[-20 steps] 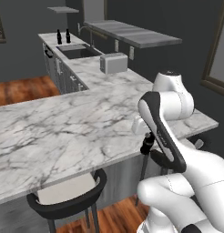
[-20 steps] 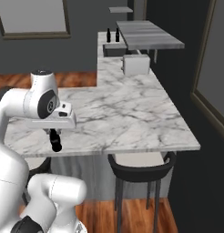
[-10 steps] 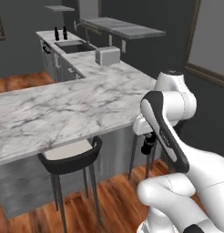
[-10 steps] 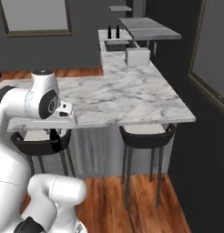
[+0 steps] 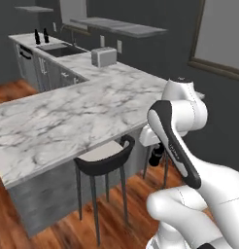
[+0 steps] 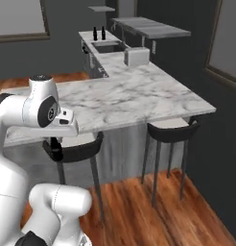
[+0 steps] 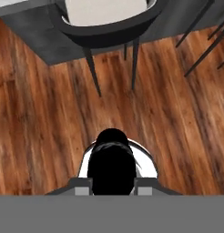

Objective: Place the large bottle from the dining counter next to the other large bottle outside the sink, and place the small bottle from the dining counter next to the other small bottle inside the sink.

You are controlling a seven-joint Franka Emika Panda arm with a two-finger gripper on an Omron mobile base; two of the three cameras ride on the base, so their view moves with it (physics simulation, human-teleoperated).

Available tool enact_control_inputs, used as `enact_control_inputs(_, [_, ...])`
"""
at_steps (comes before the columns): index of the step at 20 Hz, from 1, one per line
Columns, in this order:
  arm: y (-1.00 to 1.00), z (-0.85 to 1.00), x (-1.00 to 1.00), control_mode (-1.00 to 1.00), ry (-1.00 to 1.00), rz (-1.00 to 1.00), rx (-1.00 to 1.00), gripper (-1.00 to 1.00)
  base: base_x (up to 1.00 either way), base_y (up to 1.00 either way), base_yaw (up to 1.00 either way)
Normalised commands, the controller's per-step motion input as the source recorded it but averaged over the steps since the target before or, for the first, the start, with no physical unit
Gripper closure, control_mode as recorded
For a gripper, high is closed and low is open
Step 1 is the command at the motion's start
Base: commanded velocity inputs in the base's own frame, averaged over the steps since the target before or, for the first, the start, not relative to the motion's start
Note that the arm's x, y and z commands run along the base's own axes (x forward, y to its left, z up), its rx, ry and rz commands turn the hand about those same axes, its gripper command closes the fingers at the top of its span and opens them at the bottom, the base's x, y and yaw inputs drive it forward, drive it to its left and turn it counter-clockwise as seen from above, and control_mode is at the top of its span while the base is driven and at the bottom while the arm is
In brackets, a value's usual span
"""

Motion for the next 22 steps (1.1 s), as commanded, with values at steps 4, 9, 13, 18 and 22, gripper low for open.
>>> enact_control_inputs(4, [0.00, 0.00, 0.00, 1.00, 0.00, 0.00, 0.00, 1.00, -0.23, 1.00, -0.39])
enact_control_inputs(9, [0.00, 0.00, 0.00, 1.00, 0.00, 0.00, 0.00, 1.00, -0.24, 1.00, -0.39])
enact_control_inputs(13, [0.00, 0.00, 0.00, 1.00, 0.00, 0.00, 0.00, 1.00, -0.07, 1.00, -0.40])
enact_control_inputs(18, [0.00, 0.00, 0.00, 1.00, 0.00, 0.00, 0.00, 1.00, 0.00, 1.00, -0.41])
enact_control_inputs(22, [0.00, 0.00, 0.00, 1.00, 0.00, 0.00, 0.00, 1.00, 0.06, 1.00, -0.43])
